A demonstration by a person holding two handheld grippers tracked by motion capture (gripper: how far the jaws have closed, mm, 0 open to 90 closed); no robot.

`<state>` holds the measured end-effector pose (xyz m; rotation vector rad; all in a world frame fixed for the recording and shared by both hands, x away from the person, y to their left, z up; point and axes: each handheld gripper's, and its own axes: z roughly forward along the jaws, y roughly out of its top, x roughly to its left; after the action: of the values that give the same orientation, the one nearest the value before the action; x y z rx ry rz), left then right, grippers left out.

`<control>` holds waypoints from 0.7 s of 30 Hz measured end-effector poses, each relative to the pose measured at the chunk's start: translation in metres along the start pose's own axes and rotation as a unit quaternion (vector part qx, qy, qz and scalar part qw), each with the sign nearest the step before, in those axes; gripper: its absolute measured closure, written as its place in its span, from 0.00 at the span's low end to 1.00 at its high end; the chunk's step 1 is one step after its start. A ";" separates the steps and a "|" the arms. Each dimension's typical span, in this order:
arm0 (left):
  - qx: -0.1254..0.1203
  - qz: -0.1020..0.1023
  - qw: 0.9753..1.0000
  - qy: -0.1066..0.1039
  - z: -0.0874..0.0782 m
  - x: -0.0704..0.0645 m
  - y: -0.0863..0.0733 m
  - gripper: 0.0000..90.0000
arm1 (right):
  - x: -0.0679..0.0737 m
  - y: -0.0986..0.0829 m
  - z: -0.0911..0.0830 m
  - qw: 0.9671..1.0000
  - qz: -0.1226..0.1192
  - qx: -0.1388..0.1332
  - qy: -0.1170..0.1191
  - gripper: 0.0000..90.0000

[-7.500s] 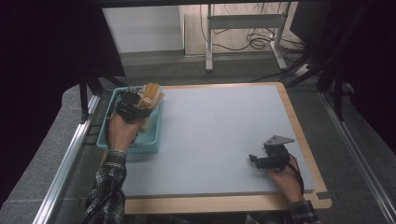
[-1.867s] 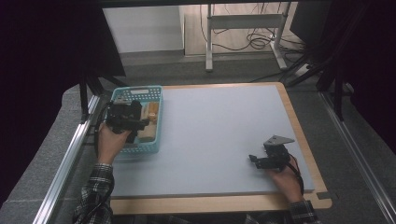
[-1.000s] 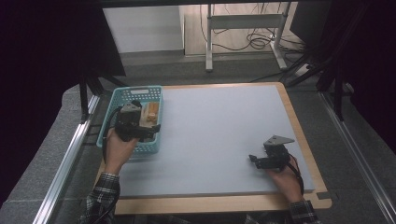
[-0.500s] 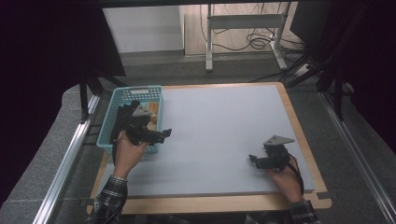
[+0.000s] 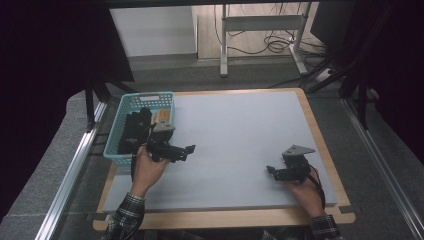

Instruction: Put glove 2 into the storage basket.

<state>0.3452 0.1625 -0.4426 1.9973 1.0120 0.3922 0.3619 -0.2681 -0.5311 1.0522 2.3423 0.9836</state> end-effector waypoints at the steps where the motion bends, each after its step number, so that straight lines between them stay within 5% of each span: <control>1: 0.001 0.002 1.000 -0.002 0.001 -0.002 -0.001 0.00 | 0.000 0.000 0.000 1.000 0.000 0.000 0.000 0.19; 21: 0.010 0.037 0.999 -0.034 0.029 -0.040 -0.027 0.00 | 0.000 0.000 0.000 1.000 0.000 0.000 0.000 0.19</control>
<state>0.3237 0.1245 -0.4774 2.0574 0.9056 0.3533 0.3618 -0.2680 -0.5311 1.0526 2.3426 0.9846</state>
